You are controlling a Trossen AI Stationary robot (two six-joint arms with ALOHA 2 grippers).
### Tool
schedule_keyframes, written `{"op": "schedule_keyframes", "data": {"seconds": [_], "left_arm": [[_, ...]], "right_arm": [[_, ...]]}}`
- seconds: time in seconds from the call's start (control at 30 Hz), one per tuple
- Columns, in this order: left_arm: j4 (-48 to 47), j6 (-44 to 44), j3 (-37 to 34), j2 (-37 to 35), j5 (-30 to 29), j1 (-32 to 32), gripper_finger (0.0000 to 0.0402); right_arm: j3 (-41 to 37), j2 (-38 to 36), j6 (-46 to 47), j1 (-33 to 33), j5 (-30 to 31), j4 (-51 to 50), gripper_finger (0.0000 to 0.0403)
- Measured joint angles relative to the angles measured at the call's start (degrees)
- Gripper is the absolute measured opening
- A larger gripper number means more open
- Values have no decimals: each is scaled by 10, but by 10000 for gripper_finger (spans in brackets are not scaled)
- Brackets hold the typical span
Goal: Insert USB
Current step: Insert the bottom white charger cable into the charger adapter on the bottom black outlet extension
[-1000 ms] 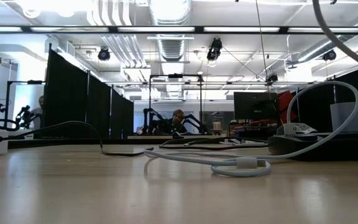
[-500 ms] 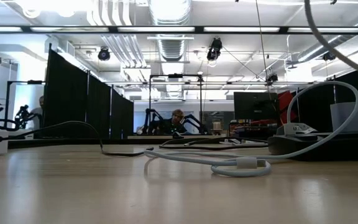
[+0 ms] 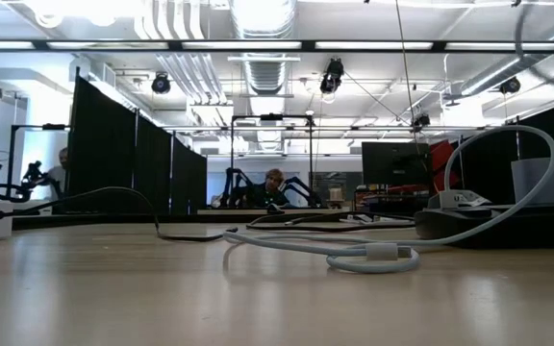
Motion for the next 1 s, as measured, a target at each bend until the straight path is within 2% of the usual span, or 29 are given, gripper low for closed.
{"op": "schedule_keyframes", "data": {"seconds": [0.1,0.23,0.43,0.6,0.77,1.0], "left_arm": [[-18,-2,0,0,-5,4,8],[-68,-22,0,-2,-22,24,8],[-198,-94,0,-11,-109,74,8],[-351,-208,0,-22,-139,114,8],[-484,-333,-2,-36,-139,131,8],[-505,-366,-2,-42,-143,132,8]], "right_arm": [[-8,0,66,-28,-89,-53,11],[-24,-3,99,-66,-185,-53,11],[-46,-16,140,-120,-264,-48,11],[-70,-34,170,-152,-284,-27,11],[-121,-52,216,-171,-310,-13,11],[-165,-81,205,-175,-305,24,11]]}}
